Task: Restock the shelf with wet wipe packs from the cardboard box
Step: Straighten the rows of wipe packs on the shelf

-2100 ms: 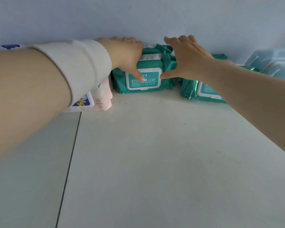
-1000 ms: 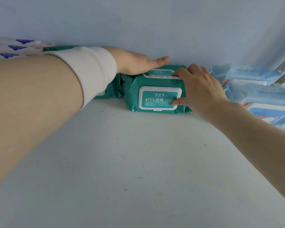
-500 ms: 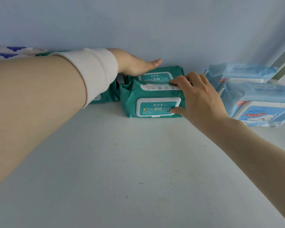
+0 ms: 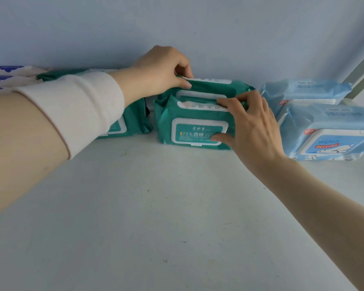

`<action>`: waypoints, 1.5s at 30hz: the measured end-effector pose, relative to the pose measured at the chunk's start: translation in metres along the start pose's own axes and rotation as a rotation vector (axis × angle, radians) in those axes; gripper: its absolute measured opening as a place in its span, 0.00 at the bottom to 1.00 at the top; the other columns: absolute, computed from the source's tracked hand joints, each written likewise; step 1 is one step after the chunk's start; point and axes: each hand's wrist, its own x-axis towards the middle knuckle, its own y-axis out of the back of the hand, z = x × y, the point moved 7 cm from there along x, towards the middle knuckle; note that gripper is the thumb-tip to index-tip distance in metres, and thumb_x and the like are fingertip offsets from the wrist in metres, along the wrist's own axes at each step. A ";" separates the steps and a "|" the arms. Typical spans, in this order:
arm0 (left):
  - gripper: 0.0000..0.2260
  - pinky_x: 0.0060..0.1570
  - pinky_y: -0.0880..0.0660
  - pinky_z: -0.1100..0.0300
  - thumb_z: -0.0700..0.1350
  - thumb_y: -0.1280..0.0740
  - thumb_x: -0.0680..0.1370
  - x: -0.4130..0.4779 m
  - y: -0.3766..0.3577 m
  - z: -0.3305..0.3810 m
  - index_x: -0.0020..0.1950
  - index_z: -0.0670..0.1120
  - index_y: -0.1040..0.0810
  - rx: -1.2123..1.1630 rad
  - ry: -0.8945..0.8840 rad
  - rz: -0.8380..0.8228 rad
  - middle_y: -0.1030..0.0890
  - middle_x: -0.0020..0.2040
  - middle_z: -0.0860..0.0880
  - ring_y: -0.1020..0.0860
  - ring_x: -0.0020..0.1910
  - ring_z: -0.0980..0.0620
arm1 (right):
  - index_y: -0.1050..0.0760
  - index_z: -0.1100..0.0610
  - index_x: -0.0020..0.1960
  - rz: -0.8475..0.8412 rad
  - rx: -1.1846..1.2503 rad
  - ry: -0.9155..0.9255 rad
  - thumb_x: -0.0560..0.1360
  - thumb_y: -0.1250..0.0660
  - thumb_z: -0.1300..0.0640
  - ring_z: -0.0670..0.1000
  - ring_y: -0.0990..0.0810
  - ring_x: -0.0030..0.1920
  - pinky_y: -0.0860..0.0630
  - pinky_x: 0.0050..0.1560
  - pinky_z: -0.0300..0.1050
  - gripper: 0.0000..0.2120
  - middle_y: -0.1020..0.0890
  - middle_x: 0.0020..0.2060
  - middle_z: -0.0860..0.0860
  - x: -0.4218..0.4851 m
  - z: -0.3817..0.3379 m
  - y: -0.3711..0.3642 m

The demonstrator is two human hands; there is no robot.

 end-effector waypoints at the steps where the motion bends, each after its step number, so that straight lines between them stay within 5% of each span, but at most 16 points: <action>1: 0.07 0.47 0.33 0.62 0.46 0.28 0.71 -0.001 0.001 0.000 0.49 0.49 0.18 0.003 -0.017 0.014 0.25 0.44 0.54 0.27 0.46 0.54 | 0.31 0.55 0.67 0.015 0.004 -0.017 0.67 0.26 0.49 0.59 0.31 0.59 0.33 0.61 0.52 0.31 0.29 0.59 0.59 0.005 -0.001 -0.003; 7: 0.10 0.55 0.29 0.52 0.49 0.34 0.76 0.001 0.006 -0.009 0.54 0.46 0.22 0.184 -0.028 -0.007 0.23 0.57 0.46 0.26 0.55 0.45 | 0.40 0.57 0.71 0.099 0.148 -0.126 0.64 0.24 0.55 0.59 0.35 0.64 0.36 0.65 0.48 0.41 0.35 0.63 0.60 0.033 0.004 -0.019; 12: 0.42 0.66 0.40 0.54 0.70 0.40 0.65 -0.023 0.000 0.005 0.73 0.49 0.39 0.194 -0.112 -0.109 0.35 0.72 0.48 0.38 0.71 0.49 | 0.58 0.53 0.75 0.037 0.705 -0.382 0.62 0.22 0.56 0.49 0.37 0.70 0.38 0.65 0.40 0.56 0.40 0.71 0.52 0.024 0.030 -0.044; 14: 0.43 0.69 0.41 0.52 0.66 0.35 0.66 -0.036 -0.013 0.004 0.75 0.48 0.45 0.333 -0.177 -0.147 0.40 0.75 0.48 0.42 0.73 0.49 | 0.51 0.51 0.75 -0.007 0.840 -0.448 0.62 0.22 0.56 0.44 0.32 0.64 0.36 0.63 0.37 0.52 0.31 0.66 0.46 0.023 0.035 -0.053; 18: 0.38 0.66 0.36 0.53 0.59 0.32 0.70 -0.041 -0.010 -0.011 0.74 0.48 0.43 0.419 -0.196 -0.094 0.37 0.74 0.50 0.38 0.72 0.50 | 0.31 0.54 0.63 -0.015 0.921 -0.500 0.61 0.21 0.55 0.47 0.24 0.57 0.26 0.61 0.47 0.34 0.22 0.54 0.43 0.027 0.032 -0.060; 29: 0.33 0.71 0.46 0.54 0.52 0.33 0.74 -0.039 -0.018 -0.021 0.74 0.46 0.45 0.330 -0.160 -0.153 0.42 0.75 0.48 0.43 0.74 0.50 | 0.28 0.54 0.60 0.050 0.973 -0.530 0.62 0.22 0.56 0.45 0.22 0.53 0.24 0.56 0.43 0.29 0.21 0.51 0.43 0.024 0.026 -0.066; 33: 0.34 0.72 0.46 0.53 0.51 0.34 0.75 -0.039 -0.018 -0.014 0.75 0.45 0.46 0.371 -0.121 -0.195 0.43 0.76 0.47 0.44 0.74 0.48 | 0.34 0.55 0.65 -0.021 0.890 -0.544 0.63 0.22 0.54 0.44 0.27 0.53 0.29 0.52 0.37 0.35 0.23 0.58 0.46 0.024 0.023 -0.058; 38: 0.36 0.68 0.41 0.50 0.58 0.34 0.73 -0.034 -0.011 0.011 0.74 0.44 0.46 0.446 -0.012 -0.254 0.36 0.72 0.42 0.36 0.70 0.43 | 0.50 0.59 0.75 -0.157 0.645 -0.526 0.66 0.25 0.48 0.52 0.33 0.68 0.34 0.59 0.41 0.48 0.32 0.69 0.52 0.022 0.015 -0.019; 42: 0.36 0.65 0.38 0.47 0.61 0.37 0.74 -0.033 0.007 0.073 0.74 0.45 0.45 0.455 -0.162 -0.126 0.32 0.71 0.42 0.32 0.67 0.41 | 0.33 0.54 0.69 -0.262 0.391 -0.339 0.66 0.26 0.45 0.49 0.26 0.61 0.30 0.57 0.41 0.35 0.26 0.63 0.48 0.007 0.018 0.051; 45: 0.33 0.60 0.34 0.50 0.62 0.38 0.74 -0.027 0.001 0.122 0.73 0.47 0.41 0.437 -0.204 -0.234 0.30 0.69 0.45 0.31 0.66 0.43 | 0.32 0.50 0.67 -0.356 0.052 -0.211 0.65 0.26 0.45 0.50 0.26 0.60 0.34 0.56 0.41 0.33 0.24 0.61 0.47 -0.012 0.042 0.101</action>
